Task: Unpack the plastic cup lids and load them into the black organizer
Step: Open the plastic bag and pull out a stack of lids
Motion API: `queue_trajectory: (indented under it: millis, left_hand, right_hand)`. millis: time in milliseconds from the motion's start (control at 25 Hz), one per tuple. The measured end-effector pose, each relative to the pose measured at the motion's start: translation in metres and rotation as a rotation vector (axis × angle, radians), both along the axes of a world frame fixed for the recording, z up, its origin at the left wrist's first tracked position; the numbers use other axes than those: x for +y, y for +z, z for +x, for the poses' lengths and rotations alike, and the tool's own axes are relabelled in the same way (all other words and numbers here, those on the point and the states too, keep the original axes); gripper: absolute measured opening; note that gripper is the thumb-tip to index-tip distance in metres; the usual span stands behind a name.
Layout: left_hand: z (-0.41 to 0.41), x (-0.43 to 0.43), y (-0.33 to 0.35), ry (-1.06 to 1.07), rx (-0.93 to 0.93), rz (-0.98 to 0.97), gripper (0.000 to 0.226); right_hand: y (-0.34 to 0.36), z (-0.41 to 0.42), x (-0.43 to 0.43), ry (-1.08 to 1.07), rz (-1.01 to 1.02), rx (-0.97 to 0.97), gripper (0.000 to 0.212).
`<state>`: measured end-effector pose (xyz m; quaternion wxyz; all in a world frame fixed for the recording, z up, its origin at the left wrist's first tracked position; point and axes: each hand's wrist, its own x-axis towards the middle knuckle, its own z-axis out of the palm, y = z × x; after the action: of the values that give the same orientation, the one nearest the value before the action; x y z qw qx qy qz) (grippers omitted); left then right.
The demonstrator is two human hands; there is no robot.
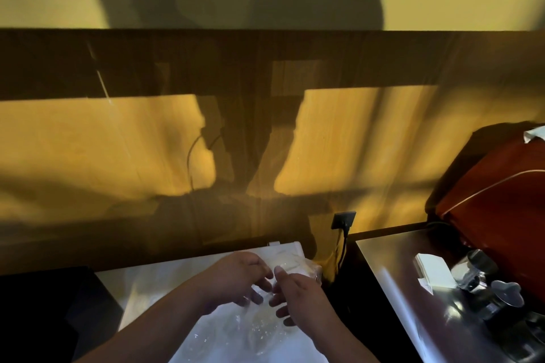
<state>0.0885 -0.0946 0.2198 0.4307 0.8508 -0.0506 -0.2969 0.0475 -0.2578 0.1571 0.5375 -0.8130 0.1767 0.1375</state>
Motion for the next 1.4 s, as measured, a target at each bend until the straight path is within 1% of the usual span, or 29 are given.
queue_trajectory:
  millis: [160,240,320,440,480,520,600,640,720,800,840,960,1080,1200,1320,1360,1400]
  left_hand:
    - [-0.007,-0.001,0.005,0.027,0.082,-0.01,0.025]
    - [-0.009,0.0,0.005,0.039,0.053,0.026,0.021]
    - [-0.01,0.001,0.005,0.086,0.032,0.017,0.022]
    - [-0.009,0.001,0.003,0.197,0.095,-0.055,0.029]
    - [-0.009,0.0,0.002,0.218,0.114,-0.058,0.03]
    - [-0.01,0.0,0.0,0.238,0.132,-0.056,0.031]
    - [-0.012,-0.002,-0.001,0.239,0.151,-0.045,0.028]
    - [-0.013,-0.003,-0.002,0.198,0.132,-0.015,0.026]
    - [-0.012,-0.001,-0.006,0.058,-0.024,0.138,0.024]
    - [-0.013,-0.001,-0.008,-0.03,-0.245,0.326,0.034]
    - [-0.014,-0.002,-0.008,-0.05,-0.316,0.379,0.038]
    - [-0.014,-0.004,-0.01,-0.063,-0.365,0.391,0.037]
    - [-0.013,-0.001,-0.011,-0.057,-0.452,0.468,0.035]
    - [-0.009,0.005,-0.008,0.021,-0.531,0.459,0.043]
    - [-0.002,0.01,0.006,0.112,-0.572,0.361,0.042]
    - [0.0,0.014,0.01,0.147,-0.577,0.36,0.042]
    - [0.002,0.018,0.012,0.156,-0.592,0.416,0.044]
  right_hand:
    - [0.002,0.002,-0.004,0.069,0.149,-0.002,0.027]
    - [0.005,0.001,-0.005,0.099,0.148,-0.017,0.02]
    - [0.008,0.002,-0.006,0.108,0.139,-0.007,0.007]
    - [0.011,0.001,-0.004,0.119,0.108,0.085,0.024]
    - [0.011,0.001,-0.002,0.112,0.098,0.112,0.024]
    - [0.011,0.001,0.0,0.094,0.09,0.125,0.022]
    - [0.01,0.0,0.002,0.051,0.061,0.106,0.011]
    - [0.011,-0.001,0.002,0.037,0.04,0.068,0.002]
    - [0.009,-0.001,-0.001,0.064,-0.061,-0.06,0.011]
    - [0.01,-0.001,-0.002,0.134,-0.191,-0.14,0.018]
    - [0.01,-0.001,-0.001,0.162,-0.236,-0.153,0.023]
    - [0.008,0.001,0.002,0.247,-0.286,-0.143,0.024]
    - [0.009,0.0,0.0,0.252,-0.282,-0.175,0.026]
    - [0.017,0.001,-0.008,0.167,-0.27,-0.24,0.025]
    - [0.029,0.001,-0.018,0.062,-0.204,-0.353,0.023]
    - [0.032,-0.001,-0.021,0.027,-0.182,-0.383,0.024]
    - [0.032,-0.003,-0.024,-0.002,-0.177,-0.39,0.024]
